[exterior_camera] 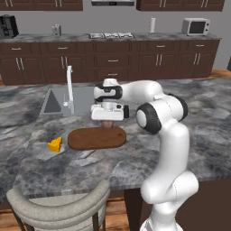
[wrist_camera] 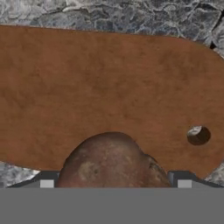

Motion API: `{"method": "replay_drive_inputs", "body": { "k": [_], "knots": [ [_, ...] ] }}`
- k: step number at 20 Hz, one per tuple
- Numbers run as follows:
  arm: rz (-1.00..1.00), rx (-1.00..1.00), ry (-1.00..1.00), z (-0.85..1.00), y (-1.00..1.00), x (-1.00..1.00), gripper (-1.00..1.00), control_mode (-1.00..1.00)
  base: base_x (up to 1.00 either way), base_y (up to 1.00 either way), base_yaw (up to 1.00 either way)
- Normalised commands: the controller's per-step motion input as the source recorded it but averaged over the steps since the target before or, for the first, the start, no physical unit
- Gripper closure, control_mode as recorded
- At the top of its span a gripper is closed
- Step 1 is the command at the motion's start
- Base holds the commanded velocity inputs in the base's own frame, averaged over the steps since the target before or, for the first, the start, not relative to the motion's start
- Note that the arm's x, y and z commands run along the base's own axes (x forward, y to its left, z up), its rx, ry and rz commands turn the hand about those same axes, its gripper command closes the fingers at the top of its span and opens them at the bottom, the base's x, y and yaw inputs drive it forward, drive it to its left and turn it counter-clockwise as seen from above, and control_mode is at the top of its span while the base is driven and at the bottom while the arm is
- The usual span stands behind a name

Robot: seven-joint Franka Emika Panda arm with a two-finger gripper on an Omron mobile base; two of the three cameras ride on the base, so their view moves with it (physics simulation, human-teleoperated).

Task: Retrieve the reheated potato from the microwave, then place the potato, cheese, and condiment on the cutting board.

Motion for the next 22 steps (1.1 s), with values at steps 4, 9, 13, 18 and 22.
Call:
{"method": "replay_drive_inputs", "body": {
  "k": [4,9,13,18,22],
  "knots": [
    [-0.14,-0.04,0.03,-0.56,0.5,0.45,1.0,-1.0,0.0,0.0,0.0],
    [-0.2,-0.12,0.01,-0.49,0.41,0.24,1.0,-1.0,0.0,0.0,0.0],
    [-0.26,-0.17,0.0,-0.33,0.31,0.05,1.0,-1.0,0.0,0.0,0.0],
    [-0.28,-0.12,-0.01,-0.42,0.23,-0.12,1.0,-1.0,0.0,0.0,0.0],
    [-0.28,-0.07,-0.08,-0.55,0.22,-0.28,1.0,-1.0,0.0,0.0,0.0]
  ]
}}
